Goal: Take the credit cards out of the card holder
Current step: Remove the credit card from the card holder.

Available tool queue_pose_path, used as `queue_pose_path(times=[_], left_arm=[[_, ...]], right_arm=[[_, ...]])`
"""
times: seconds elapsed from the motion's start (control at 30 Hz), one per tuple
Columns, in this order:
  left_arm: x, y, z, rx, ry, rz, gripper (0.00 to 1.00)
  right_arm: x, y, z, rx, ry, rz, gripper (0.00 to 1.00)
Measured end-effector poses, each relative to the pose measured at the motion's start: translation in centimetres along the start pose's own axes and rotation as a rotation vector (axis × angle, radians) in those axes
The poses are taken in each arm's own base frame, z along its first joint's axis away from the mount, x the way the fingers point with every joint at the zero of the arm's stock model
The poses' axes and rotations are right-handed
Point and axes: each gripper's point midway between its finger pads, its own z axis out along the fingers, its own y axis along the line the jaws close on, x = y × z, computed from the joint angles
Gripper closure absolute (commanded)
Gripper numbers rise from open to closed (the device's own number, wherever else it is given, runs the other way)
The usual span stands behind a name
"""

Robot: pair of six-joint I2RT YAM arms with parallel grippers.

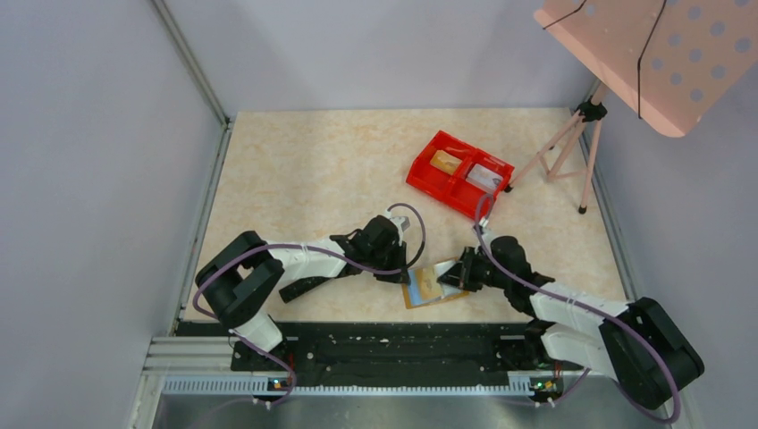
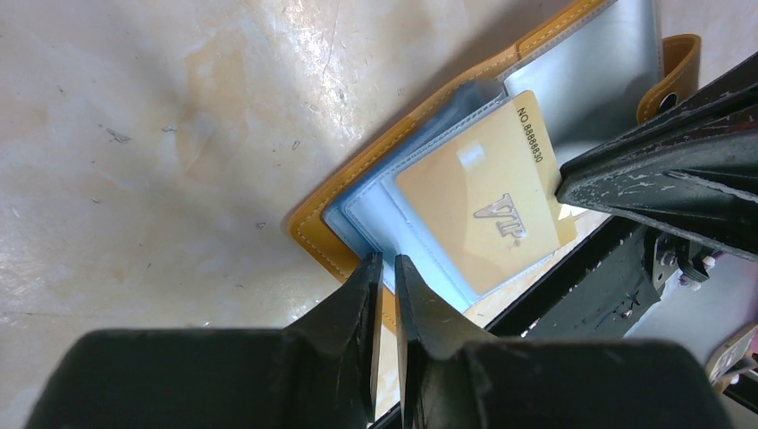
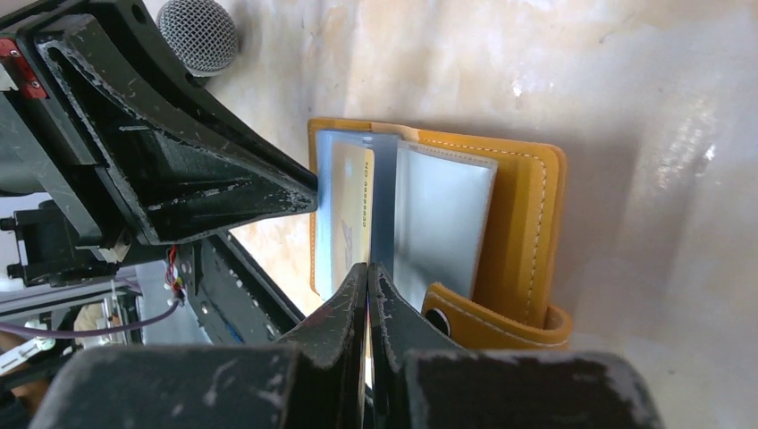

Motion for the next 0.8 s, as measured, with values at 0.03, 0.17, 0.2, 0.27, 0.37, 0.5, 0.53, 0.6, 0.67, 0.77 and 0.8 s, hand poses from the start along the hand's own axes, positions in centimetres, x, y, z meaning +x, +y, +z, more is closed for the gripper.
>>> queue_pose_path(times=[0.03, 0.17, 0.2, 0.27, 0.37, 0.5, 0.53, 0.6, 0.67, 0.77, 0.8], left_arm=[[0.0, 0.0, 0.0, 0.0, 0.0, 0.0, 0.84], [0.0, 0.0, 0.0, 0.0, 0.0, 0.0, 0.84], [0.0, 0.0, 0.0, 0.0, -0.001, 0.0, 0.84], [0.0, 0.0, 0.0, 0.003, -0.003, 0.001, 0.84], [-0.1, 0.0, 0.1, 0.005, -0.005, 0.002, 0.84], [0.0, 0.0, 0.1, 0.007, -0.006, 0.002, 0.84], [0.0, -0.1, 0.1, 0.008, -0.007, 0.002, 0.84], [-0.1, -0.1, 0.1, 0.009, -0.007, 0.003, 0.84], [0.0, -0.1, 0.1, 0.009, -0.007, 0.002, 0.84], [-0.1, -0.1, 0.1, 0.01, -0.007, 0.003, 0.84], [-0.1, -0.1, 0.1, 0.01, -0.007, 0.003, 0.84]], right_arm=[[0.0, -0.2, -0.1, 0.004, 0.001, 0.005, 1.0], [-0.2, -0.5, -0.4, 0.013, -0.002, 0.017, 1.0], [-0.2, -0.6, -0.5, 0.013, -0.004, 0.018, 1.0], [0.0, -0.9, -0.7, 0.017, -0.003, 0.025, 1.0], [0.0, -1.1, -0.8, 0.021, 0.002, 0.033, 1.0], [-0.2, -1.2, -1.0, 0.016, -0.005, 0.038, 1.0], [-0.2, -1.2, -1.1, 0.017, -0.004, 0.041, 1.0], [-0.2, -1.3, -1.2, 0.015, -0.004, 0.044, 1.0], [-0.3, -1.3, -1.3, 0.014, -0.006, 0.047, 1.0], [-0.7, -1.3, -1.6, 0.013, -0.02, 0.048, 1.0], [-0.8, -1.3, -1.8, 0.012, -0.025, 0.049, 1.0]])
